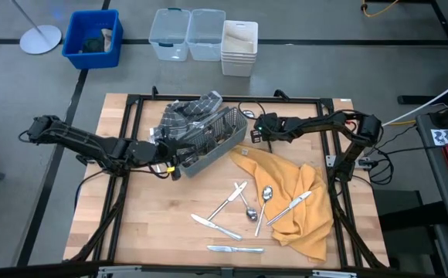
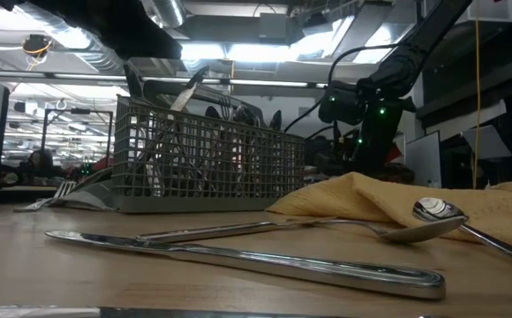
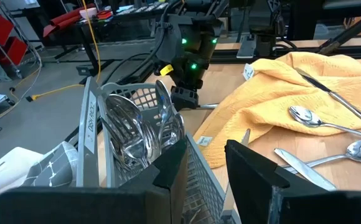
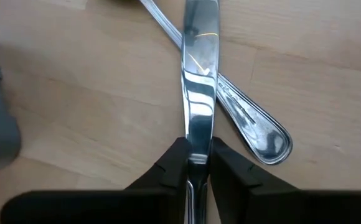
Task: Sort silverware
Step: Put the silver knife into the gray silverware basket
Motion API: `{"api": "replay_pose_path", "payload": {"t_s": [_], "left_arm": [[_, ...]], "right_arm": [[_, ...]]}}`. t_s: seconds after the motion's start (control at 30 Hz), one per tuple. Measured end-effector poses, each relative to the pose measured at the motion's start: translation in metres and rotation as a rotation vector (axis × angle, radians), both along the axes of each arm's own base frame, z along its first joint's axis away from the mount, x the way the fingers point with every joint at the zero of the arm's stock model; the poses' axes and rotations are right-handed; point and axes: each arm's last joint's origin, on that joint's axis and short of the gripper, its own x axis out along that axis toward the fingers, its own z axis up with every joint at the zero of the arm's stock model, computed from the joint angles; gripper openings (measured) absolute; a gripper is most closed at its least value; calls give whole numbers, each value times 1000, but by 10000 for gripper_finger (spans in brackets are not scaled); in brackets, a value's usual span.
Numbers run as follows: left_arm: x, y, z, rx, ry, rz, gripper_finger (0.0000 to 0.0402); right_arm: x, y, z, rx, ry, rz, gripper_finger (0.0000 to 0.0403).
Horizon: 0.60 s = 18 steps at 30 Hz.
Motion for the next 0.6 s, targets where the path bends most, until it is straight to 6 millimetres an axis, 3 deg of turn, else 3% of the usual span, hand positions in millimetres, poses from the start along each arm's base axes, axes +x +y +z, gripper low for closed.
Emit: {"api": "replay_pose_path", "payload": {"t_s": [0.23,0.6], "left_arm": [[0,0,0,0,0,0,100],[0,0,0,0,1,0,100]], "right_arm": [[0,0,0,6,16,43,30],[-1,0,0,19,27,81,88]]}}
